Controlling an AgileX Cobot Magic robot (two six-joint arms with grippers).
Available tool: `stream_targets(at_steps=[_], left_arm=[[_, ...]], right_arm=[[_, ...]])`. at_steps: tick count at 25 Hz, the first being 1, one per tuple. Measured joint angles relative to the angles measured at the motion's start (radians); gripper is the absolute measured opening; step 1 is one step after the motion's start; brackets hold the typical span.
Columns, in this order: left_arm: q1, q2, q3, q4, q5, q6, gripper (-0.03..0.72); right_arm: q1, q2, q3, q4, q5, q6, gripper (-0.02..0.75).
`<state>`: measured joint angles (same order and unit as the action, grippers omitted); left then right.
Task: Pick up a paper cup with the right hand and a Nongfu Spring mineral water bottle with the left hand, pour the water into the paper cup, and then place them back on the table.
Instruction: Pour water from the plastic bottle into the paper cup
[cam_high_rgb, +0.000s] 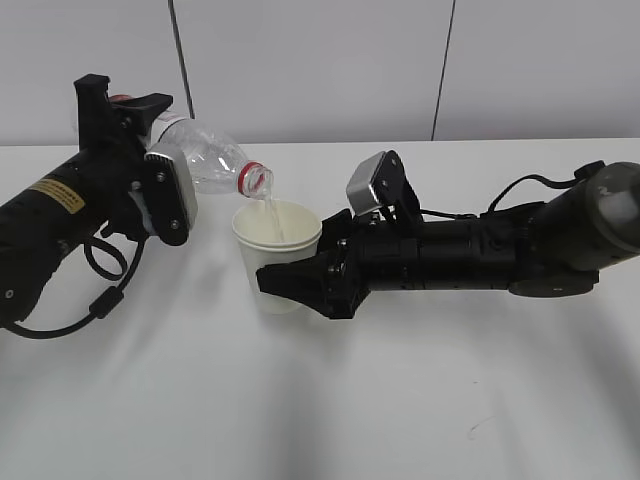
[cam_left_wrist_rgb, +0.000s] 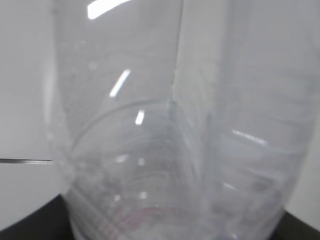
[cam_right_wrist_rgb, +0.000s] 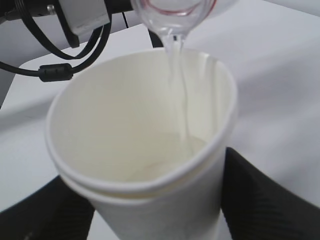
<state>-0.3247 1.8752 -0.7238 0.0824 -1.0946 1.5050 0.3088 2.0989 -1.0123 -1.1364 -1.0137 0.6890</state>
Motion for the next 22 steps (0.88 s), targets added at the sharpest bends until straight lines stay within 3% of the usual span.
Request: stream_targets(at_steps=[22], left_arm=[[0.0,0.0,0.0,0.0,0.0,-0.073,0.418]], right_arm=[[0.0,0.0,0.0,0.046,0.0,-0.059,0.525]])
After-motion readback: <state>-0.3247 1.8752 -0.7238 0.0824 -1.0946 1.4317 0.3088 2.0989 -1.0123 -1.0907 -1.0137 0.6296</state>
